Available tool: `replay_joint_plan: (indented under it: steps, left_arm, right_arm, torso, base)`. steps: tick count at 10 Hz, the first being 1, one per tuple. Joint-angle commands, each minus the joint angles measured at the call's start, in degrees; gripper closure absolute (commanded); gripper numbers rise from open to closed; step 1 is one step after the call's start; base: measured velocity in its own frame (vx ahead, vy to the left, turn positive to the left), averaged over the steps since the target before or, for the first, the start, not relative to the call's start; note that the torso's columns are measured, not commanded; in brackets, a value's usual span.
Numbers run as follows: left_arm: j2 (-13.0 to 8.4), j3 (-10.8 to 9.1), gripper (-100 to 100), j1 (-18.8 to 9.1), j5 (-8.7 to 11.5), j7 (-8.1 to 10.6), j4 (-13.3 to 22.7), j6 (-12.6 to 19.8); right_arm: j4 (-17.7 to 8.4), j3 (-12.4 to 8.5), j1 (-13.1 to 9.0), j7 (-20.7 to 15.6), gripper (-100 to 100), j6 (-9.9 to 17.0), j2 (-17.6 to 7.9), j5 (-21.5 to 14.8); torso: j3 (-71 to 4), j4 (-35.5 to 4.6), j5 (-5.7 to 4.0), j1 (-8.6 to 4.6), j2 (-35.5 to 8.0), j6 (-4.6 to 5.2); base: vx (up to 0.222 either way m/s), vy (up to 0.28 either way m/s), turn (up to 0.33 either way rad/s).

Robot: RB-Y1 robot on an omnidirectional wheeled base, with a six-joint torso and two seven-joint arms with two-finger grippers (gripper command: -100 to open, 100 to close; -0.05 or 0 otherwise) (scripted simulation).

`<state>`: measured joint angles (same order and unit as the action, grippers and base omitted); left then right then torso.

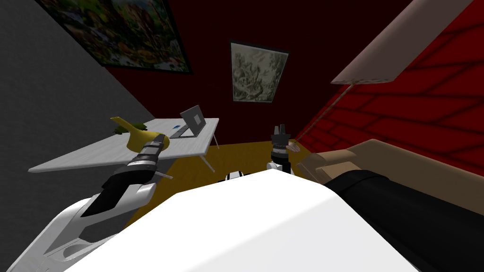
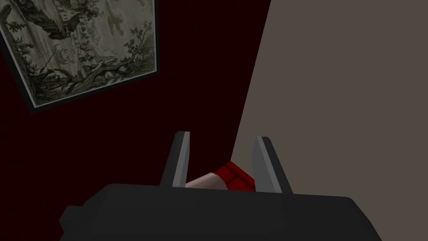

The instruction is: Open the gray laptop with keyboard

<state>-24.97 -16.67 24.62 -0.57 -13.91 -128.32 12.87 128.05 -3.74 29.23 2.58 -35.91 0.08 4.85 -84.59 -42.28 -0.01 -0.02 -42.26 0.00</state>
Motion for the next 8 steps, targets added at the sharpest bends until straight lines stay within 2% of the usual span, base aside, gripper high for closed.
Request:
replay_joint_plan:
  steps: [1,8]
  left_arm:
    - [-2.89,-0.33,-100,-2.18,-1.65,0.97,1.49,4.23]
    - [-10.00,0.53,-100,-8.45,-7.05,4.33,5.14,12.81]
  right_arm:
    - [0.00,0.00,0.00,0.00,0,0.00,0.00,0.00]
    - [0.00,-0.01,0.01,0.00,0,0.00,-0.01,0.00]
  torso:
    - [-0.01,0.01,0.02,0.07,0.02,-0.01]
    - [0.01,0.00,0.01,0.00,-0.02,0.00]
  base:
    - [0.059,-0.035,-0.114]
    - [0.080,0.001,-0.123]
